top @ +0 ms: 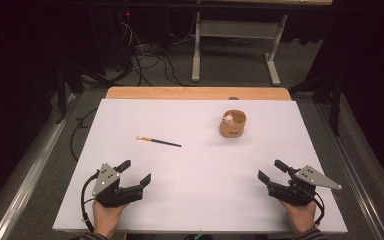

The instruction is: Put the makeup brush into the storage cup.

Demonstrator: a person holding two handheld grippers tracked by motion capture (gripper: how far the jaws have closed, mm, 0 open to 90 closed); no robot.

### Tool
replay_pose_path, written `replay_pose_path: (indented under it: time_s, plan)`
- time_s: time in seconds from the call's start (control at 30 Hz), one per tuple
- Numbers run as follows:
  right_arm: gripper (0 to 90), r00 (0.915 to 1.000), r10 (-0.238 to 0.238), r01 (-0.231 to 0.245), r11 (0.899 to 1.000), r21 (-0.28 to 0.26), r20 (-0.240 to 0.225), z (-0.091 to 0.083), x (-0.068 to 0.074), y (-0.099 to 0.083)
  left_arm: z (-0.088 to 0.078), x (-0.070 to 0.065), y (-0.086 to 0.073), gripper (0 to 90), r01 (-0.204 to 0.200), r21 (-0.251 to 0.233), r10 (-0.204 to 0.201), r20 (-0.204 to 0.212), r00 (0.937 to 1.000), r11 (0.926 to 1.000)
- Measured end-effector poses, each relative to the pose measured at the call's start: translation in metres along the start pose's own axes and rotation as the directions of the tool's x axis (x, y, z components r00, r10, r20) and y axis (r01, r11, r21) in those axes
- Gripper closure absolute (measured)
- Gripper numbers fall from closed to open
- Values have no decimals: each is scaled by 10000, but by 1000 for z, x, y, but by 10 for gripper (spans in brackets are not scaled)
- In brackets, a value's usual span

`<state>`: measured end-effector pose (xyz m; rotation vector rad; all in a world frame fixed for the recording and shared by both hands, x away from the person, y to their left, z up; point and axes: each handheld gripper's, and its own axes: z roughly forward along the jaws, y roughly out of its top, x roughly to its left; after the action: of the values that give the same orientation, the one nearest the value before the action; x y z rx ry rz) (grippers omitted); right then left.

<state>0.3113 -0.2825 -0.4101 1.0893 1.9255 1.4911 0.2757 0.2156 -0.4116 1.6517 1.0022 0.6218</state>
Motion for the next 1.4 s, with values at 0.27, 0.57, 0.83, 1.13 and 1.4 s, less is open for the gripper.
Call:
replay_pose_path:
  time_s: [0.27, 0.57, 0.83, 1.13, 1.4]
  plan:
    - [253, 10000, -15, 15, 10000, 26, -30, 0, 1, 0, -1, 1, 0, 163, 89, 26, -89, -36, 10000, 10000]
    - [248, 10000, 45, -45, 10000, 24, -15, 1, 0, 0, -1, 1, 0, 159, 125, 95, -124, -125, 9998, 9999]
    - [246, 10000, -2, 3, 10000, 27, -79, 1, 1, 1, -5, -4, 1, 160, -105, 90, 106, -58, 9999, 9999]
    - [246, 9999, 100, -99, 9999, 22, -86, 2, 0, 1, -4, -4, 3, 158, -194, 101, 196, -135, 9997, 9998]
    - [246, 9998, 41, -42, 10000, -9, -172, 2, 0, 2, -5, -4, 4, 157, -255, 226, 263, -375, 9990, 9994]
